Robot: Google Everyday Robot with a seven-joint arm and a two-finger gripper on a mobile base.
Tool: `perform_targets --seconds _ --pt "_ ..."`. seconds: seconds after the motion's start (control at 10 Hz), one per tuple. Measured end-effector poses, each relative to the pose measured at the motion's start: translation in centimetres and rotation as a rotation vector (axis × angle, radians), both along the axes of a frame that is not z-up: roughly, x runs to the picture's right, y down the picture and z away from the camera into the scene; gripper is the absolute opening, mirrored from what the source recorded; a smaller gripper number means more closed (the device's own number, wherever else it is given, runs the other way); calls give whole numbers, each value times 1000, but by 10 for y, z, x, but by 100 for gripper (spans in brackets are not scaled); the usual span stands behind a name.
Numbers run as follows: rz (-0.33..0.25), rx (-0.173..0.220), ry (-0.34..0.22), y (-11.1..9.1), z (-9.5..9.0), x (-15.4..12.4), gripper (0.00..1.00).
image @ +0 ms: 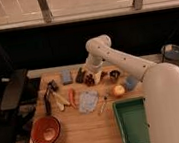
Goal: Place grapes in table surface
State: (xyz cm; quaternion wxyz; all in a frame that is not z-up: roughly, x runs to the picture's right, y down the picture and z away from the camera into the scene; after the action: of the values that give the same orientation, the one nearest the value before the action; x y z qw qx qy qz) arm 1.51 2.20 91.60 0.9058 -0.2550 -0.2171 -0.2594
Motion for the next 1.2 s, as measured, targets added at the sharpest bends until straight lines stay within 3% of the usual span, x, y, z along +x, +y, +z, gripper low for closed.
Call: perform_targets --seconds 0.4,0.5,0.8,1.0,1.2 --pt "16 -59 -27 21 44 -6 69" --pt "24 -65 -26 24 49 -2 58" --pt "24 -50 -27 24 49 4 31" --pt "35 -8 -28 12 36 12 9" --pt "48 52 -29 -7 14 17 0"
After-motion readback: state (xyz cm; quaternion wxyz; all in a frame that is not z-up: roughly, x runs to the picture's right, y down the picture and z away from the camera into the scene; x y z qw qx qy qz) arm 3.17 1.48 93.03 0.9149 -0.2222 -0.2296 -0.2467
